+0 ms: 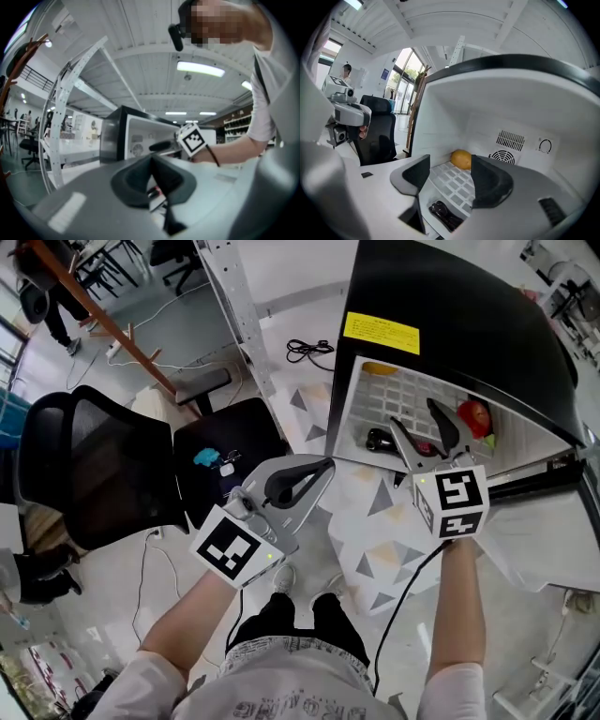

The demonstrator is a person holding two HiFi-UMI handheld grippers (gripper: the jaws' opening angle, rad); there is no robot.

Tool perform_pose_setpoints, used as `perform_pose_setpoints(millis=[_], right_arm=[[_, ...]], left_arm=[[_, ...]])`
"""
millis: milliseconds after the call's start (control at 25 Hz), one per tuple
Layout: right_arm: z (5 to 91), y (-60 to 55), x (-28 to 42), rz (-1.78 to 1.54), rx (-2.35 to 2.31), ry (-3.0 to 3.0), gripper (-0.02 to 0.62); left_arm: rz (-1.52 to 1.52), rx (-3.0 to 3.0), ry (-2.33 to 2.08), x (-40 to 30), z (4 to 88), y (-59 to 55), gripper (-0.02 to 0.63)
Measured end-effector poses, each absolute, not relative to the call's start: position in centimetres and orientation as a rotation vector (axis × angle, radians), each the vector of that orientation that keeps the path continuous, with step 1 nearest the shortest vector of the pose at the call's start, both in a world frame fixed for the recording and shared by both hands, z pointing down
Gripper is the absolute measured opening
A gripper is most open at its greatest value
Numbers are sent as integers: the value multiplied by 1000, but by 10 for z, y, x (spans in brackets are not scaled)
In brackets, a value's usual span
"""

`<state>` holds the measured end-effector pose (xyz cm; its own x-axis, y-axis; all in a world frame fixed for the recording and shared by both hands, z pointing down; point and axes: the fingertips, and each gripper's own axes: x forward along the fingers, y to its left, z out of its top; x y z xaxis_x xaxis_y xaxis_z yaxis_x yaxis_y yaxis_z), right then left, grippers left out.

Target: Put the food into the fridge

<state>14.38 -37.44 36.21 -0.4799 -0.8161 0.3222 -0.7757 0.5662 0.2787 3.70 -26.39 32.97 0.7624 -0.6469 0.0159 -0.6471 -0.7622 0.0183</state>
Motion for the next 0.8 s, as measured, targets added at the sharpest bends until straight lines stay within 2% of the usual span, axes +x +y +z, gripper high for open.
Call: perform_pose_setpoints(millis=[120, 440, 800], right_arm=[[354, -360, 144, -139, 1308, -2397, 227], [338, -320, 139, -121, 1334, -2460, 190], [316, -280, 141, -111, 1421, -2516, 113]], left_arm=[[21, 2936, -1065, 35, 325, -258, 8], [49, 2962, -1034, 32, 319, -243, 8], [61, 2973, -977, 34, 317, -218, 8]])
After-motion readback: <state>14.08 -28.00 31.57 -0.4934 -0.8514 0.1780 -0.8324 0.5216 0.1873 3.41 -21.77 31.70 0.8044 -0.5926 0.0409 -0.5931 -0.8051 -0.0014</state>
